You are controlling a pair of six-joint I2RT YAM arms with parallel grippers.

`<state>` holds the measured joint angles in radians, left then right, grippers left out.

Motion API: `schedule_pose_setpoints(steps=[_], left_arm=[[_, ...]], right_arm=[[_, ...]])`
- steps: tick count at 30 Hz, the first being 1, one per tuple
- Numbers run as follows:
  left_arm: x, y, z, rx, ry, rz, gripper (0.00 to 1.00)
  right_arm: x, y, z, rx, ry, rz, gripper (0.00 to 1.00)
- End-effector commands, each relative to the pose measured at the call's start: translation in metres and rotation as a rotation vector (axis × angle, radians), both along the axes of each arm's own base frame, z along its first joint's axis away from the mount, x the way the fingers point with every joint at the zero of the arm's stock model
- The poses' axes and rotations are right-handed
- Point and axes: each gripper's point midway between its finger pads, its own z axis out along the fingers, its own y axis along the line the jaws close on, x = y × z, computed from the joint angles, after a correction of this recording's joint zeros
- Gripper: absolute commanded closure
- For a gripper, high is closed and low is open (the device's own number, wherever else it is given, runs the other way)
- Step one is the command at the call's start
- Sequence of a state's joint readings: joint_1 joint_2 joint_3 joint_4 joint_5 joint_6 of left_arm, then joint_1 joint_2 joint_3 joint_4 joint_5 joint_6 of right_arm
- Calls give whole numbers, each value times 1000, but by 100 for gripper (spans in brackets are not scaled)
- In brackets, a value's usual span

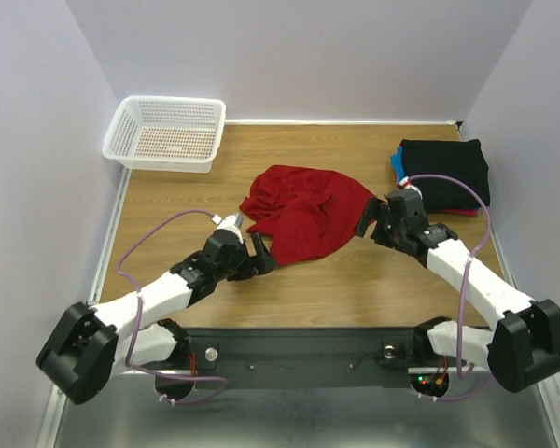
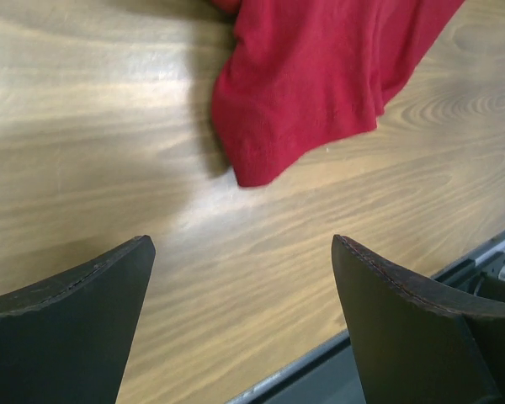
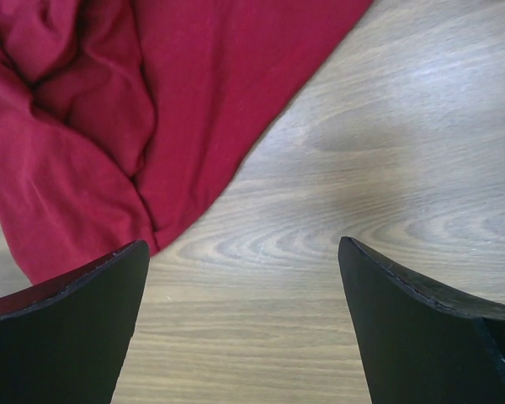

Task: Fold and stack the t-shirts
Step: Flatten the tshirt out

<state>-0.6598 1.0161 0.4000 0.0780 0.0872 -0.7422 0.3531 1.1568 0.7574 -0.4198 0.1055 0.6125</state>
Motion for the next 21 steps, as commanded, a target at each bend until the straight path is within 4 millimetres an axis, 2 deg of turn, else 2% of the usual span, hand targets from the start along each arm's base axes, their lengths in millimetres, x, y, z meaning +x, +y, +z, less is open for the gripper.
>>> schedule_pose_setpoints(steps=[1,4,5,6,8,11,14,15,18,20,21], left_arm=[[24,-24,16,-56,-61,-19,2],[32,-39,9,-63,-39,-58,9],[33,-44,1,-58,-18,-69,12],[36,-48,1,-59,-18,-74,19],[41,-48,-6,-41,-7,-57,26],[47,-56,-12,-34,13,-70,58],[45,-60,-13,-41,23,-95,87],[42,-59,-14,-42,29,-93,100],[38,-56,-6,-61,12,-89,100],[30,-49,-7,-59,21,-73,100],[27,-44,1,-74,1,-60,100]], right_arm=[[8,-11,17,8,-96,-84,0],[6,-15,16,1,-105,-100,0],[5,-15,14,-1,-101,-103,0],[5,-16,14,-5,-102,-105,0],[4,-16,13,-4,-100,-105,0],[4,-18,9,-15,-88,-110,0],[4,-20,2,-32,-73,-117,0],[4,-22,1,-40,-70,-123,0],[7,-23,-2,-55,-61,-128,0],[12,-21,-2,-66,-53,-120,0],[14,-20,-3,-69,-48,-110,0]])
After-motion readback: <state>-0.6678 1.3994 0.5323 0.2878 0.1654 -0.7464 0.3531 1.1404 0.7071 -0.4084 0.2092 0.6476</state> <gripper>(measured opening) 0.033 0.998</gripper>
